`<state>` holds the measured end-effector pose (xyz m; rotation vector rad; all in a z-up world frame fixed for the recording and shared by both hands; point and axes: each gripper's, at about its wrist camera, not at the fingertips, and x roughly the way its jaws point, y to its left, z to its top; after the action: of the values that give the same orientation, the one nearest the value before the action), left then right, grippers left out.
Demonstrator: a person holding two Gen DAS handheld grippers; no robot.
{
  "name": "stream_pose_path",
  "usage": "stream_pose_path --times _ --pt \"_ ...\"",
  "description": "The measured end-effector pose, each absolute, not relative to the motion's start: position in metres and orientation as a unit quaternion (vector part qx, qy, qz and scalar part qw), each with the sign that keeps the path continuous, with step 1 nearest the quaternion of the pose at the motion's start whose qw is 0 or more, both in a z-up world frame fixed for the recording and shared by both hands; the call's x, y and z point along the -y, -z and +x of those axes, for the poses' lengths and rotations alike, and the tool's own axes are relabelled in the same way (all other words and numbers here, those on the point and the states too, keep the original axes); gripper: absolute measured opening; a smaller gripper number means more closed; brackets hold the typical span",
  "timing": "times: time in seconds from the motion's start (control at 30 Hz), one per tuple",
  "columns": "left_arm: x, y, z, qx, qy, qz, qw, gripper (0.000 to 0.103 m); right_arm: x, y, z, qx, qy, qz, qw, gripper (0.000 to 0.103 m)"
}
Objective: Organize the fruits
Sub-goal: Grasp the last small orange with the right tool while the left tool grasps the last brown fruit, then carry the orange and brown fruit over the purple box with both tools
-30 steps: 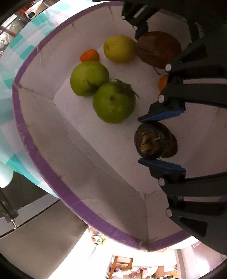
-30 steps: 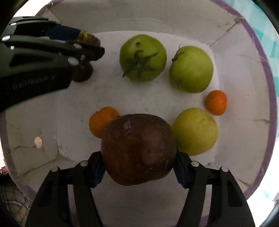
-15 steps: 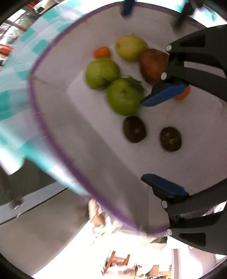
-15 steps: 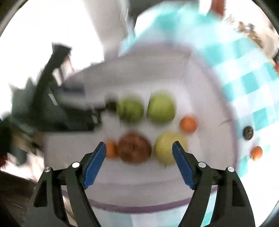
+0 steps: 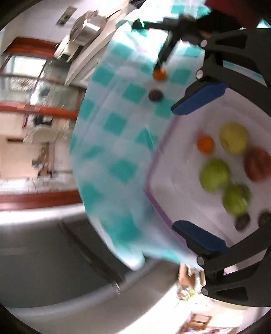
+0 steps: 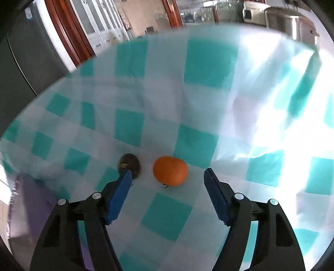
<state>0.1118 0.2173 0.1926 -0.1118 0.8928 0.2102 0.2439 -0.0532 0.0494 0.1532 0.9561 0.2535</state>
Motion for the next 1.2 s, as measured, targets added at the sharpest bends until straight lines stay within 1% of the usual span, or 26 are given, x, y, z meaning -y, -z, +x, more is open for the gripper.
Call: stream_pose_path --times 0.07,0.13,0.3,0.33,0.37,0.43,0.5,0.53,0.67,0.7,0.73,0.77,0.83,0.9,0.93,0.97,1.0,1.1,1.2 --pt "-0.197 -0.189 0.143 -0.450 -0.078 -0.053 0.888 0.101 0.045 -0.035 0.254 -0.462 -0.122 0.059 0.877 0.061" --pt "-0.181 -0.179 0.175 -0.476 -0.065 -0.062 0.875 0.101 0.047 -0.020 0.269 -0.469 -0.117 0.047 0.874 0.057" --pt "-0.152 -0.135 0.245 -0.556 -0.037 -0.089 0.825 0.101 0.045 -0.004 0.275 -0.466 -0.130 0.038 0.874 0.053" --pt "-0.148 -0.126 0.253 -0.568 -0.033 -0.087 0.818 0.101 0.044 -0.003 0.273 -0.461 -0.138 0.030 0.876 0.050" --pt "-0.140 -0.116 0.266 -0.582 -0.029 -0.080 0.809 0.101 0.045 -0.005 0.270 -0.457 -0.148 0.022 0.877 0.044" --pt "-0.123 -0.096 0.288 -0.611 -0.018 -0.057 0.790 0.100 0.050 -0.007 0.263 -0.454 -0.158 0.014 0.877 0.045" --pt "-0.110 -0.082 0.302 -0.627 -0.006 -0.043 0.778 0.099 0.064 -0.011 0.256 -0.449 -0.156 0.032 0.879 0.045" --pt "-0.101 -0.072 0.311 -0.635 0.002 -0.032 0.772 0.097 0.076 -0.012 0.251 -0.448 -0.149 0.044 0.881 0.045" --pt "-0.079 -0.039 0.332 -0.661 0.014 -0.017 0.750 0.085 0.108 -0.020 0.227 -0.439 -0.136 0.063 0.886 0.045" --pt "-0.076 -0.032 0.335 -0.664 0.012 -0.016 0.747 0.083 0.110 -0.019 0.226 -0.439 -0.136 0.064 0.886 0.045" --pt "-0.073 -0.023 0.338 -0.670 0.006 -0.013 0.743 0.080 0.115 -0.021 0.220 -0.439 -0.135 0.067 0.886 0.045" --pt "-0.072 -0.016 0.340 -0.676 0.003 -0.016 0.737 0.073 0.118 -0.022 0.213 -0.438 -0.135 0.068 0.886 0.045" --pt "-0.070 -0.004 0.342 -0.683 -0.004 -0.023 0.731 0.065 0.117 -0.021 0.202 -0.438 -0.135 0.067 0.887 0.045" --pt "-0.065 -0.005 0.339 -0.669 -0.004 -0.007 0.743 0.062 0.121 -0.021 0.195 -0.439 -0.134 0.067 0.886 0.045" --pt "-0.062 -0.006 0.338 -0.663 0.002 -0.005 0.749 0.056 0.129 -0.021 0.192 -0.439 -0.134 0.070 0.886 0.045" --pt "-0.060 -0.008 0.337 -0.657 0.005 -0.002 0.754 0.044 0.131 -0.022 0.188 -0.439 -0.134 0.071 0.886 0.045" --pt "-0.059 -0.010 0.336 -0.652 0.008 0.001 0.758 0.040 0.131 -0.022 0.186 -0.439 -0.133 0.071 0.886 0.045" --pt "-0.052 -0.011 0.329 -0.648 0.015 0.015 0.761 0.040 0.134 -0.022 0.181 -0.442 -0.131 0.077 0.884 0.045" --pt "-0.040 -0.027 0.319 -0.633 0.029 0.012 0.773 0.040 0.138 -0.023 0.186 -0.445 -0.130 0.074 0.883 0.045"
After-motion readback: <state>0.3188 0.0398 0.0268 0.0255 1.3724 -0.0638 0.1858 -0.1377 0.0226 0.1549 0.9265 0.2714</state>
